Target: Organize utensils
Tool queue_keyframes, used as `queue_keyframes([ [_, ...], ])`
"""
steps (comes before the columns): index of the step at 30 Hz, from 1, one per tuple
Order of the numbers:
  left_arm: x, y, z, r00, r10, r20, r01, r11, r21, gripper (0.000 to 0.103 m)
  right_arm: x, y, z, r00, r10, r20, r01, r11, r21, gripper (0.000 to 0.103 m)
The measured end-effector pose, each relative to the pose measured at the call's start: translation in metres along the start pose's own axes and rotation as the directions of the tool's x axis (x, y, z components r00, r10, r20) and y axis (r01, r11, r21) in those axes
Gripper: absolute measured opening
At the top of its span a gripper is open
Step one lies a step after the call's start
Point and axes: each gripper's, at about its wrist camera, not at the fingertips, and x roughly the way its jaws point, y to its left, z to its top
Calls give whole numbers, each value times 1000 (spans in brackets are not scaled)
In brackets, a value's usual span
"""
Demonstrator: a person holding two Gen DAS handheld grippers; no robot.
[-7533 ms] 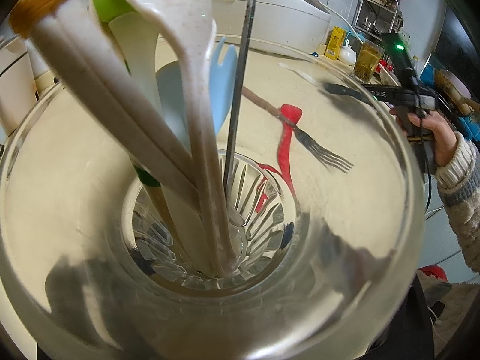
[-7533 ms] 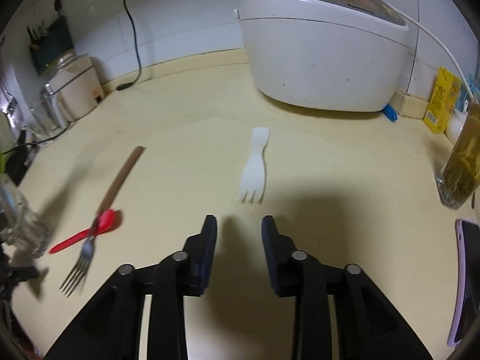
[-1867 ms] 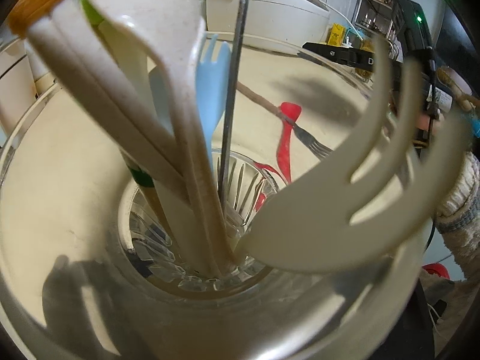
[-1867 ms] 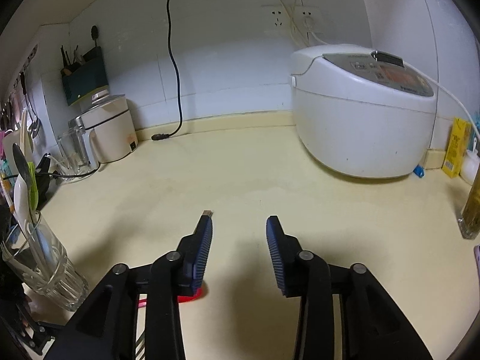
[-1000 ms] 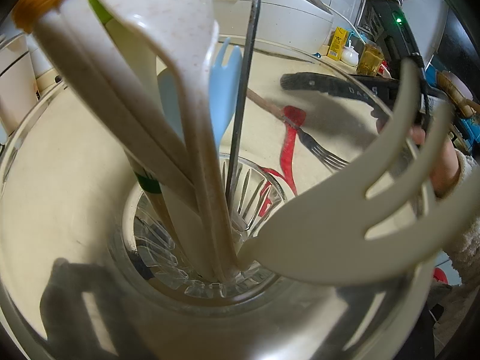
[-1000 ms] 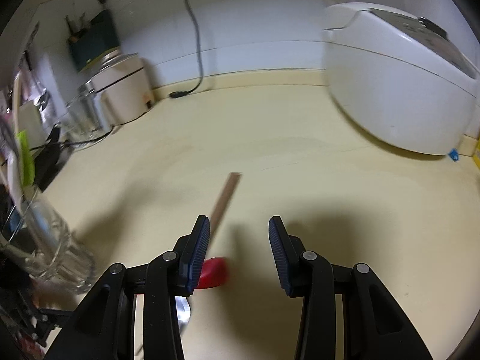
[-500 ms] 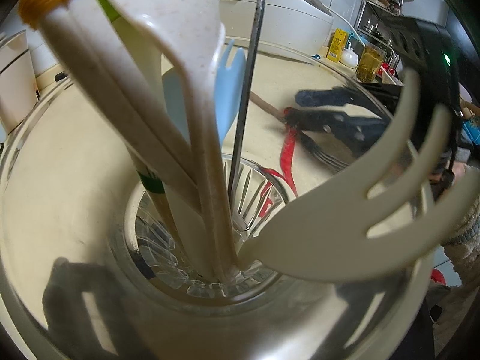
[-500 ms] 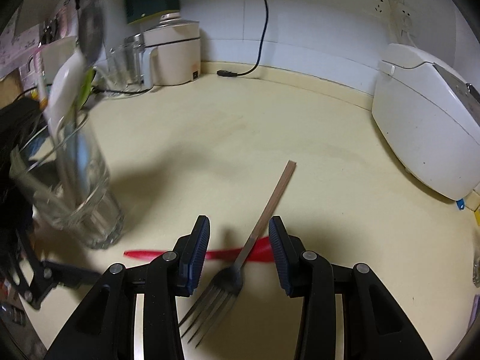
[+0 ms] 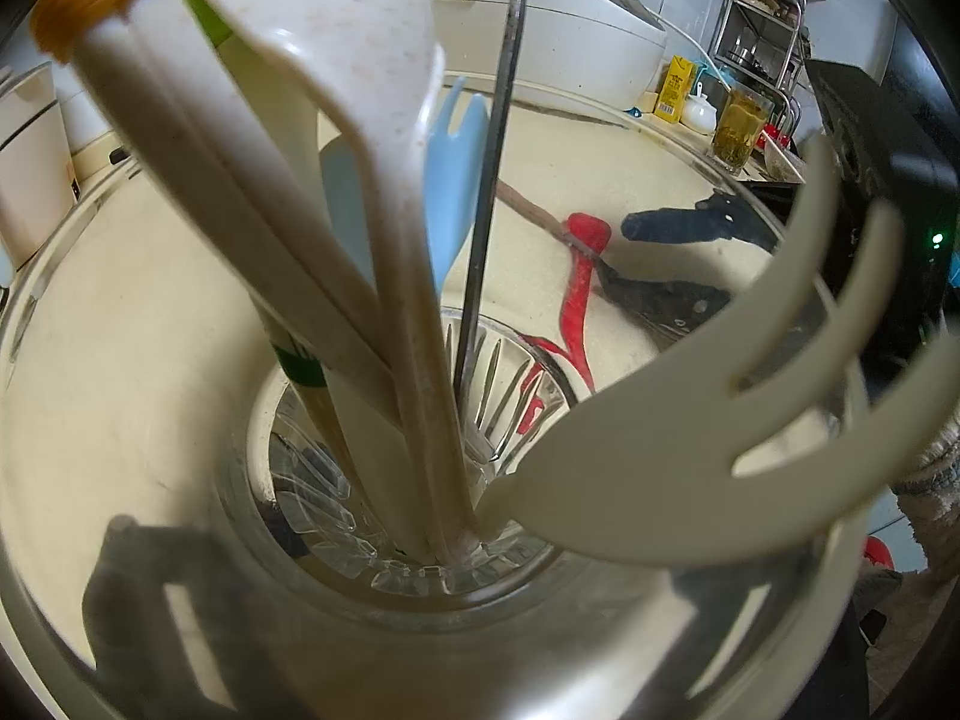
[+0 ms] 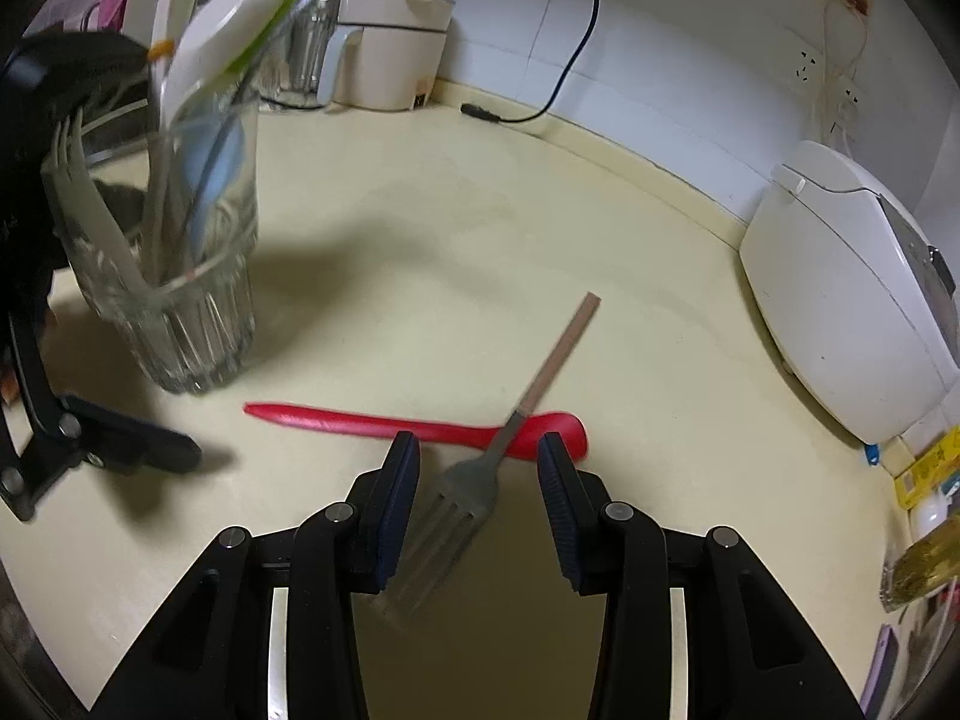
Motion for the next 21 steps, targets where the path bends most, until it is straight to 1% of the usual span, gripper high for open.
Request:
queue_keyframes([
  [2, 0, 0, 0, 1000, 1, 0, -1, 1000, 1, 98, 1, -6, -4, 1000, -23, -17, 23, 1000, 2, 41],
  [9, 0, 0, 1, 1000, 0, -1, 0, 1000, 1, 98, 5, -41, -9, 999, -22, -38, 26, 994, 104, 41],
  [11, -1, 0, 1, 1000, 2, -1, -2, 1000, 2, 98, 8, -47, -10, 997, -41, -61, 48, 992, 119, 41],
  [12, -1, 0, 1, 1000, 2, -1, -2, 1000, 2, 98, 8, -51, -11, 998, -41, -56, 48, 990, 134, 41],
  [14, -1, 0, 2, 1000, 1, -1, -1, 1000, 2, 98, 6, -54, -12, 999, -12, -49, 19, 988, 156, 41],
  [16, -1, 0, 2, 1000, 2, -2, -2, 1000, 2, 99, 3, -56, -10, 1000, 21, -15, -18, 985, 173, 41],
  [17, -1, -1, 2, 1000, 2, -2, -2, 1000, 3, 99, 0, -58, -10, 998, 59, 14, -61, 980, 191, 41],
  [18, -1, -1, 2, 1000, 4, -2, -4, 1000, 4, 99, -5, -59, -9, 990, 125, 58, -135, 967, 215, 41],
  [19, 0, -1, 2, 1000, 5, -3, -5, 1000, 5, 99, -7, -58, -8, 982, 166, 84, -181, 959, 219, 41],
  [21, 0, -2, 2, 1000, 11, -5, -11, 1000, 9, 99, -9, -49, -4, 977, 190, 101, -206, 961, 186, 41],
])
